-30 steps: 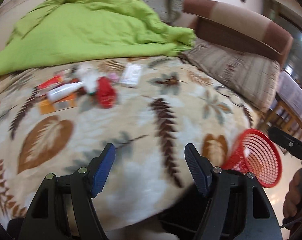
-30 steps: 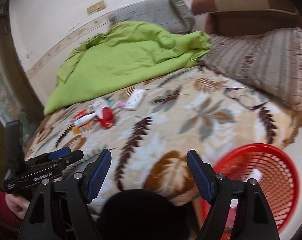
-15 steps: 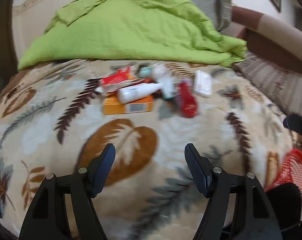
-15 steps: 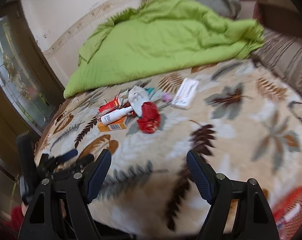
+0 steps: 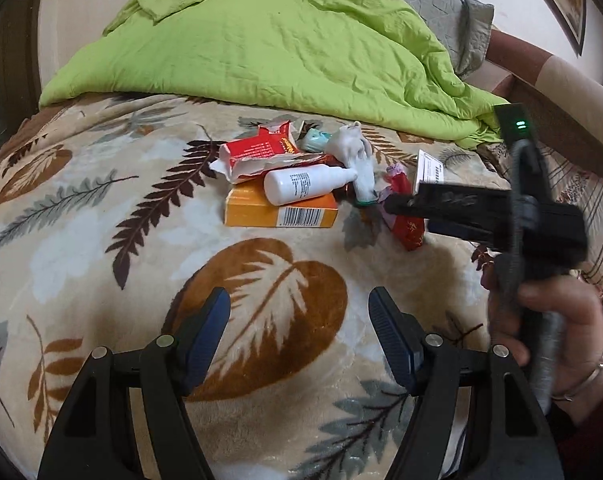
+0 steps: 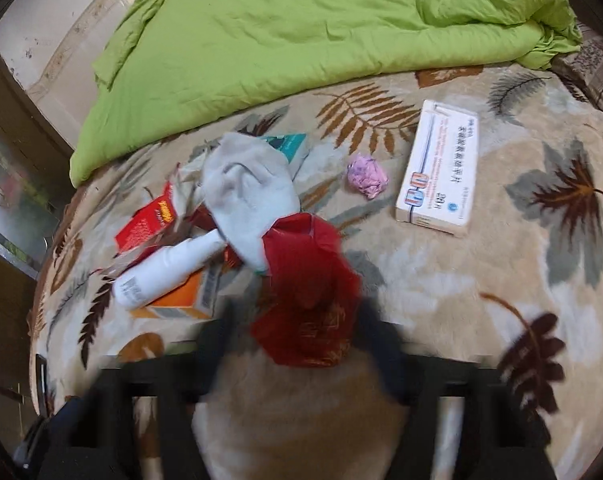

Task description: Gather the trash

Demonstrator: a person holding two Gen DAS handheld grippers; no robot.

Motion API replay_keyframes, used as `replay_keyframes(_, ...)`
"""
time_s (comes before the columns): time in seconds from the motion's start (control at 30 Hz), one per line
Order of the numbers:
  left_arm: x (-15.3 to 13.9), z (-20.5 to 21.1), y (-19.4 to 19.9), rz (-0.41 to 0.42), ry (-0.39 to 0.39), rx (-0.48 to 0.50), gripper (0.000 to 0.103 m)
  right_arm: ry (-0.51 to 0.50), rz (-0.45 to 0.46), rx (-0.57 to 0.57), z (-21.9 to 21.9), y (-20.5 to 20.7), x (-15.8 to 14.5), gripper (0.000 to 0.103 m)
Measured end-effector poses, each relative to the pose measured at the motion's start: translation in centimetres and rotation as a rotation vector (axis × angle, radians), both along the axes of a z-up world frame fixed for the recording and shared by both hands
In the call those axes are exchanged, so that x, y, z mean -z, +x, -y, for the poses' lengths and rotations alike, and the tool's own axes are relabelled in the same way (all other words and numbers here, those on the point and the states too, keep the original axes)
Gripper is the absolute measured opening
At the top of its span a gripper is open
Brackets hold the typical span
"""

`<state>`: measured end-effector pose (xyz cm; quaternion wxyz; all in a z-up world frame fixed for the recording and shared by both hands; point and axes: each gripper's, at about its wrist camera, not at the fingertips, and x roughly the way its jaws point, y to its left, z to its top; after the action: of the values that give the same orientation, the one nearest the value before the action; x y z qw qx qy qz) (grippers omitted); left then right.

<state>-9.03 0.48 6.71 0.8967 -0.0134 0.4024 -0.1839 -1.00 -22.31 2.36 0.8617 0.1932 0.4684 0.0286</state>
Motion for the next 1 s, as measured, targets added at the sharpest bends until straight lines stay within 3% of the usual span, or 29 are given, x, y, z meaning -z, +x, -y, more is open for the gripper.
replay_keyframes(0.13,-0.6,0.5,1.4,0.012,-0.001,0.025,0.071,0.084,0.075,0.033,1.7,-1.5,-1.0,0.024)
replay_keyframes(0.27,-1.0,1.6,3.9,0.017,0.002,0.057,0.071,0.084,0.153,0.059,2.8,-3.7,-2.8,0.023)
replay_keyframes(0.43,-0.2,3.6,7.6,0.040,0.089,0.083,0.070,0.119,0.177,0.065,3.5,-4.7,-3.5,0.023)
replay_keyframes(0.53,0.5,4.2,9.1,0.053,0.151,0.072,0.062,0.139,0.177,0.059,4.1,-4.8,-3.7,0.023)
replay_keyframes(0.77,1.6,5.3,11.5,0.025,0.164,0.112,0.062,0.188,0.166,0.036,4.1,-4.8,-3.4,0.023)
replay_keyframes(1.0,2.3,6.0,12.0,0.041,0.154,0.066,0.061,0.186,0.083,-0.014,3.5,-4.1,-2.2,0.026)
